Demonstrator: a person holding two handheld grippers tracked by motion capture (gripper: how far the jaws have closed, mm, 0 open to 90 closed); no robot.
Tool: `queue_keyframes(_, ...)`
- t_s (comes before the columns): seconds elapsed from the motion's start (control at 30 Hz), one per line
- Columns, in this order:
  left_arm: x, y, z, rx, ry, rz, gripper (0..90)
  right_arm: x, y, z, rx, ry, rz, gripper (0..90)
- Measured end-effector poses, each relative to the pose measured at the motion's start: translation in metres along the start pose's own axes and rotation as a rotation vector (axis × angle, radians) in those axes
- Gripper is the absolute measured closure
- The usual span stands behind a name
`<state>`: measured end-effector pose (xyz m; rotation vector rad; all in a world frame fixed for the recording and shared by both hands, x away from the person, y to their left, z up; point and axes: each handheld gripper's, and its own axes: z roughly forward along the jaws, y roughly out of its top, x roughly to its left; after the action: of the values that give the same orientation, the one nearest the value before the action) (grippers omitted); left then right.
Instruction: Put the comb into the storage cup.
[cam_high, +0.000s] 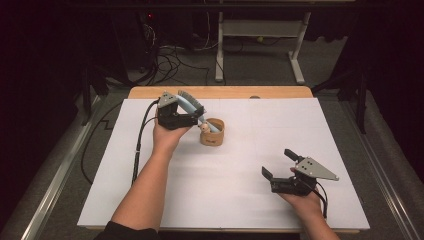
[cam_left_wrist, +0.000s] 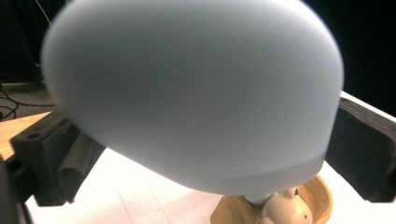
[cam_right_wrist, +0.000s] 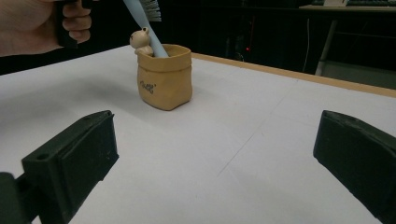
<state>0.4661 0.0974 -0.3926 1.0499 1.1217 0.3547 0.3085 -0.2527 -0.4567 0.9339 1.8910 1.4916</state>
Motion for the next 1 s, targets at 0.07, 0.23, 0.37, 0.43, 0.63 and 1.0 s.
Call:
queue_keyframes(0.07, 0.0, -0.001, 0.0, -0.002, -0.003, 0.005, 0.4, 0.0, 0.0, 0.0, -0.001, -0.001, -0.001, 0.4)
queue_keyframes(0.23, 0.001, -0.002, -0.002, 0.005, -0.02, 0.012, 0.3, -0.001, 0.0, -0.001, -0.003, -0.006, 0.003, 0.4)
queue_keyframes(0.37, 0.002, -0.001, -0.006, 0.004, -0.029, 0.005, 0.3, 0.0, 0.0, -0.001, 0.0, -0.006, 0.004, 0.4)
queue_keyframes(0.43, 0.003, -0.001, -0.008, 0.006, -0.031, 0.005, 0.3, 0.0, 0.0, -0.001, 0.001, -0.007, 0.002, 0.5)
queue_keyframes(0.63, 0.006, -0.003, -0.016, 0.008, -0.033, -0.003, 0.3, 0.0, 0.0, -0.001, -0.002, -0.009, 0.0, 0.4)
queue_keyframes(1.0, 0.015, -0.016, -0.032, 0.028, -0.051, -0.019, 0.3, 0.0, 0.0, -0.001, 0.004, -0.01, -0.001, 0.4)
